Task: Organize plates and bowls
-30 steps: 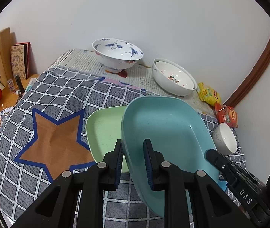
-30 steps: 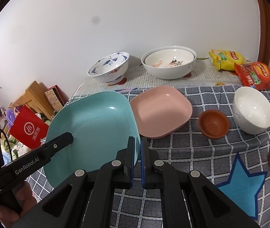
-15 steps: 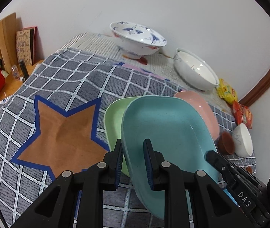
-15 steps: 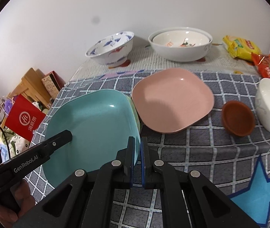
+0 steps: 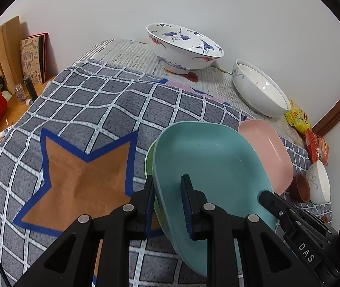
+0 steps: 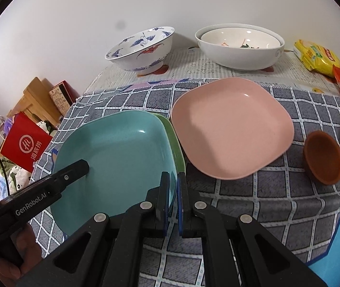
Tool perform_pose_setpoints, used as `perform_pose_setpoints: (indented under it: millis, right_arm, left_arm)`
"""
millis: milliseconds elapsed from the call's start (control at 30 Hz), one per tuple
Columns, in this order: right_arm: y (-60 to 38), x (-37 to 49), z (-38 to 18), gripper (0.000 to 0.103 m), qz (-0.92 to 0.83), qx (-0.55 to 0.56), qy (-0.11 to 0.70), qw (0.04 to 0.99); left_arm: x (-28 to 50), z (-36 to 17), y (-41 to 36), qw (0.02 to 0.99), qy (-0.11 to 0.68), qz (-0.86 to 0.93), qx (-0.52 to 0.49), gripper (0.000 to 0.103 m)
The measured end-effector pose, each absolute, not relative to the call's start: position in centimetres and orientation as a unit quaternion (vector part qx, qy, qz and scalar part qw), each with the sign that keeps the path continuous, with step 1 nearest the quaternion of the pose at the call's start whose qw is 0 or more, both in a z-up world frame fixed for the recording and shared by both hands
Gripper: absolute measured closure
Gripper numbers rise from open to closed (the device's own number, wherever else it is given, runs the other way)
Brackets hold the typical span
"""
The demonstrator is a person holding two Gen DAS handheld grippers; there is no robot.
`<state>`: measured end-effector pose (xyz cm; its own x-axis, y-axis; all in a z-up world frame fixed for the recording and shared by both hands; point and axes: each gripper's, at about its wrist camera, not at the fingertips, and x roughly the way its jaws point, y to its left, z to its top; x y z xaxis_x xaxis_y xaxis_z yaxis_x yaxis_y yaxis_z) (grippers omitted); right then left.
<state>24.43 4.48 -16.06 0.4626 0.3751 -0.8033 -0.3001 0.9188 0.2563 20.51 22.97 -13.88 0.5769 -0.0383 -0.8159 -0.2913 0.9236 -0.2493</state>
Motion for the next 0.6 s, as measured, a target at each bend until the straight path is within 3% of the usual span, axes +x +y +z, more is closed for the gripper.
perform_pose_setpoints:
  millis: [600]
  right_arm:
    - [6.0,25.9,-17.7,0.096,0.212,0.011,0.481,0.851]
  left_arm:
    - [21.8,-14.7,23.1,0.876,0.451,0.081,-0.152,0.082]
